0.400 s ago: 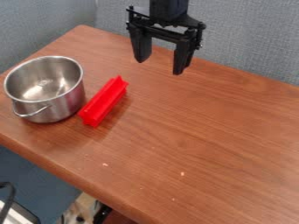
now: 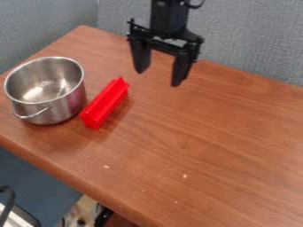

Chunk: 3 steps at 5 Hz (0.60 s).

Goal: Put the red object in the metal pot

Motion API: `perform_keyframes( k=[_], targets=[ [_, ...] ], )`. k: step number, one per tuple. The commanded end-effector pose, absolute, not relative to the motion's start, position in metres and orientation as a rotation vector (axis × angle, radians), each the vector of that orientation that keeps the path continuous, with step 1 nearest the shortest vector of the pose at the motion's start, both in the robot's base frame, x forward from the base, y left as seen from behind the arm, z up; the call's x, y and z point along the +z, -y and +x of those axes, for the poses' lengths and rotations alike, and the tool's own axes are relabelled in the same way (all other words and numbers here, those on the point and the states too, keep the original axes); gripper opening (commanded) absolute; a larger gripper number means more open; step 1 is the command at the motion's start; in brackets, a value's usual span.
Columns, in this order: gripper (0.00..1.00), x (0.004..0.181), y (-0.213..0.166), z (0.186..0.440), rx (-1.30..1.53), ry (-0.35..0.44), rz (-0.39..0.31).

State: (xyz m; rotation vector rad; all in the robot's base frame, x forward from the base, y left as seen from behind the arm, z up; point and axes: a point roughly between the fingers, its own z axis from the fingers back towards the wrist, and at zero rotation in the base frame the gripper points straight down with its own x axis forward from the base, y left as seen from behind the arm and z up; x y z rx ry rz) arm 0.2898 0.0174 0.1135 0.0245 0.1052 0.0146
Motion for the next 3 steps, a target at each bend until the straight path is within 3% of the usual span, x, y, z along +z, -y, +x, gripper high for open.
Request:
perform_keyframes(
  k=[1,3],
  targets=[
    [1.0,0.117,-0.042,0.29,0.038,-0.057,0.053],
    [1.0,0.101,-0.076,0.291,0.07,-0.043,0.088]
  ],
)
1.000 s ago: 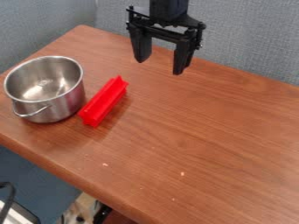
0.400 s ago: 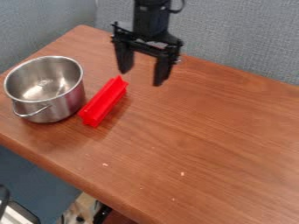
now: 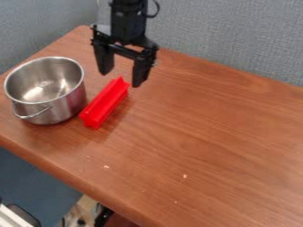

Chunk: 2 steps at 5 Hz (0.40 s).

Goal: Put the red object in the metal pot

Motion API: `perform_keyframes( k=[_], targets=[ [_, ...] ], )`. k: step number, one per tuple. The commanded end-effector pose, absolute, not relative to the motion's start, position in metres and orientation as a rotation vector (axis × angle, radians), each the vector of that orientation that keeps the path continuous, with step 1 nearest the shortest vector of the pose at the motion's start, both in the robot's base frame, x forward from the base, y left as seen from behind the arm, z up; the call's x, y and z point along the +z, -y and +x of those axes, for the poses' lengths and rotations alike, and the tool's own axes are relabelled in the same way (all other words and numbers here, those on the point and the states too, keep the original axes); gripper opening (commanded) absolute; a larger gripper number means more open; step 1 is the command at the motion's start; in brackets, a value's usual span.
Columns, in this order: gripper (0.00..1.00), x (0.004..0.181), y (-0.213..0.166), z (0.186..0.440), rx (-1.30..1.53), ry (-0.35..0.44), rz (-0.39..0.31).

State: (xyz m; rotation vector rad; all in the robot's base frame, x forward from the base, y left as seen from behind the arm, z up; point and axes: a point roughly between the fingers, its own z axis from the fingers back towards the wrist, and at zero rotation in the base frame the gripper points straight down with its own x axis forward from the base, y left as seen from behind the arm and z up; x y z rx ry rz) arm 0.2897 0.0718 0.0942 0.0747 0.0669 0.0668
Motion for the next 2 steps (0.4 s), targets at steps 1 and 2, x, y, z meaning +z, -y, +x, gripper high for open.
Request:
perform_keyframes(
  k=[1,2],
  targets=[
    [1.0,0.089,-0.084,0.294,0.073,-0.052,0.096],
    [1.0,0.075,-0.089,0.298,0.074,-0.066,0.109]
  ],
)
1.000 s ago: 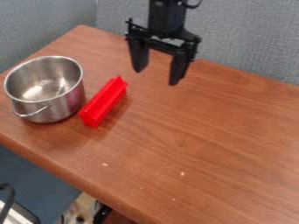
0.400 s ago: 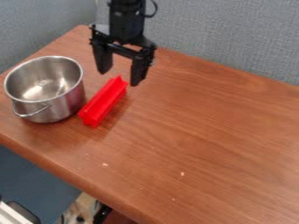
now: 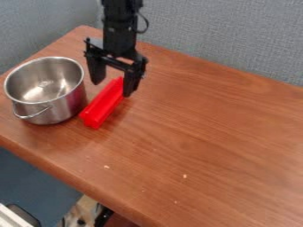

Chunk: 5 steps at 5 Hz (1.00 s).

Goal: Put the red object in the metal pot

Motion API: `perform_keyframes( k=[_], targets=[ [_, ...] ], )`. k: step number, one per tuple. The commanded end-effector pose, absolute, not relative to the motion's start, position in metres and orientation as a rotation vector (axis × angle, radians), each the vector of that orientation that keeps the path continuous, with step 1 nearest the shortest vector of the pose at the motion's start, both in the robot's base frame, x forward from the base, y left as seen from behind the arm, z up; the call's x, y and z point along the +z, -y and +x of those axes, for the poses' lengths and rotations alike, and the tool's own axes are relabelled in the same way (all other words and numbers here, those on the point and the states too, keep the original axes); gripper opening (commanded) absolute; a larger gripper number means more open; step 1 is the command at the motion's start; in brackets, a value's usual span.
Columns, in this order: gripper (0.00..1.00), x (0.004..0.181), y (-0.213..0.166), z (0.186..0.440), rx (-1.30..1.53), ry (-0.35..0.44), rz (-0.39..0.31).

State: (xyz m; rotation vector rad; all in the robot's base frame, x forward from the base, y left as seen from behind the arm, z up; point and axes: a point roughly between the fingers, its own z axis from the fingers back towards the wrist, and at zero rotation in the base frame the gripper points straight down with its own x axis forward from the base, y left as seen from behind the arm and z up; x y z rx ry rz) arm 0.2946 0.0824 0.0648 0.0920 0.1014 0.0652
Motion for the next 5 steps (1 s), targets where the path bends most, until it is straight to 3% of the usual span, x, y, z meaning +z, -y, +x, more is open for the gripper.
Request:
perform_keyframes(
  k=[1,2,3,4,5],
  targets=[
    [1.0,0.062,-0.091,0.302,0.072,-0.087,0.119],
    [1.0,0.054,-0.09,0.305,0.071,-0.095,0.124],
    [0.0,0.049,-0.09,0.308,0.071,-0.101,0.125],
    [1.0,0.049,-0.087,0.31,0.065,-0.107,0.12],
    [1.0,0.047,-0.086,0.311,0.063,-0.117,0.119]
  ],
)
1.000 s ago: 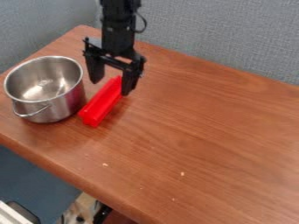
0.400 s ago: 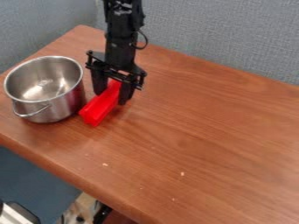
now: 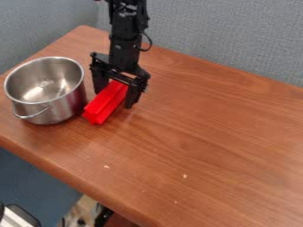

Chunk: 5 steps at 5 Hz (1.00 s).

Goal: Put the red object in the metal pot

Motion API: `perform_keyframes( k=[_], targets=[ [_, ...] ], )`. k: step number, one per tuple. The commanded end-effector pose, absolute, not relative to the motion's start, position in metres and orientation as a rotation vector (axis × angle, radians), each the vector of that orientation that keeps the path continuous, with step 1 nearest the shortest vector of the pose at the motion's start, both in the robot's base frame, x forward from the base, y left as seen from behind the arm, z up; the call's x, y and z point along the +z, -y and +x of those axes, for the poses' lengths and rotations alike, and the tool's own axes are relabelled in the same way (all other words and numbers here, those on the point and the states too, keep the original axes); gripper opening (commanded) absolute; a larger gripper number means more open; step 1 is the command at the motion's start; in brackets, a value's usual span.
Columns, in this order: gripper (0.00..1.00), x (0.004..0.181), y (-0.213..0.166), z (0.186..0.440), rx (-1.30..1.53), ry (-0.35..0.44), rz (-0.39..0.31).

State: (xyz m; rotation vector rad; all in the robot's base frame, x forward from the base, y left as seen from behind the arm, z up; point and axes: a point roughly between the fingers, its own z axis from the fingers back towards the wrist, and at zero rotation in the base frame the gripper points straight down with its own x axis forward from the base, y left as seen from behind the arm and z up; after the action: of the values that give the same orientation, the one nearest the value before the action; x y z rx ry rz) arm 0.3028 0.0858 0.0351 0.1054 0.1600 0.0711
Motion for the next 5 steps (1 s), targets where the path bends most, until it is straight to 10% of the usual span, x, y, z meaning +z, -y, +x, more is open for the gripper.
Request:
perform_keyframes(
  k=[1,5],
  targets=[
    [1.0,0.049,-0.085,0.311,0.061,-0.114,0.113],
    [1.0,0.07,-0.079,0.316,0.058,-0.072,0.1]
  ],
)
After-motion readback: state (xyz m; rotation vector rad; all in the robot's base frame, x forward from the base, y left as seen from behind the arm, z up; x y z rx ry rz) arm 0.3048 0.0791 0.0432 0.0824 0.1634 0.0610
